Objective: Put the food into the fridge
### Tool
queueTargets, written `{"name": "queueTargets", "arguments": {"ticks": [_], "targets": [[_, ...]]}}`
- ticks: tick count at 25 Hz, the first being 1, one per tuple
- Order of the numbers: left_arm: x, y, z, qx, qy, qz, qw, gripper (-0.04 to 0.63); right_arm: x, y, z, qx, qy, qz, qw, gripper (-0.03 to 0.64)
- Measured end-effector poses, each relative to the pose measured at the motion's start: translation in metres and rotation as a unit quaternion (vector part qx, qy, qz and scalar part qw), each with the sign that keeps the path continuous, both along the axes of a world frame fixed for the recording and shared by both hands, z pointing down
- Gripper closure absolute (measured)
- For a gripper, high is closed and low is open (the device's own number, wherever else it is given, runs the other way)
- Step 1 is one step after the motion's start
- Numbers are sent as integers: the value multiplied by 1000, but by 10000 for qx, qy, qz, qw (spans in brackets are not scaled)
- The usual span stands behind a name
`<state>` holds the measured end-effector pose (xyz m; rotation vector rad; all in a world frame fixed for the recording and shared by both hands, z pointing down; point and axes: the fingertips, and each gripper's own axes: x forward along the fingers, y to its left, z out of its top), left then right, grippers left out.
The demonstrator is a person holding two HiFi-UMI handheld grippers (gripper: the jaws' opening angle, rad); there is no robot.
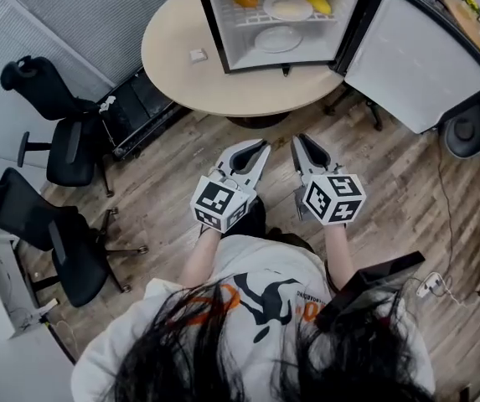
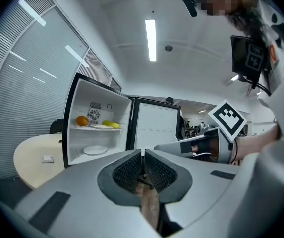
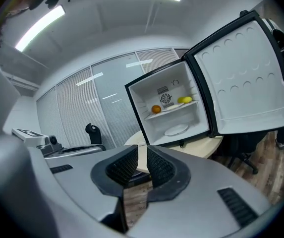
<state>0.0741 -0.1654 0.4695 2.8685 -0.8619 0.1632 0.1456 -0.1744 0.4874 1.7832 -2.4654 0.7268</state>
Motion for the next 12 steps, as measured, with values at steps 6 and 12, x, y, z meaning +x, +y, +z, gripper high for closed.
{"name": "queueTargets", "arguments": {"ticks": [6, 12], "targets": [[-2, 55, 9, -86, -108, -77, 9999, 580, -11, 56, 8, -80, 113, -201, 9997, 561], [-12, 86, 7, -43, -219, -146, 9996, 580, -27, 88, 6, -50, 52, -377, 9993, 569]]}}
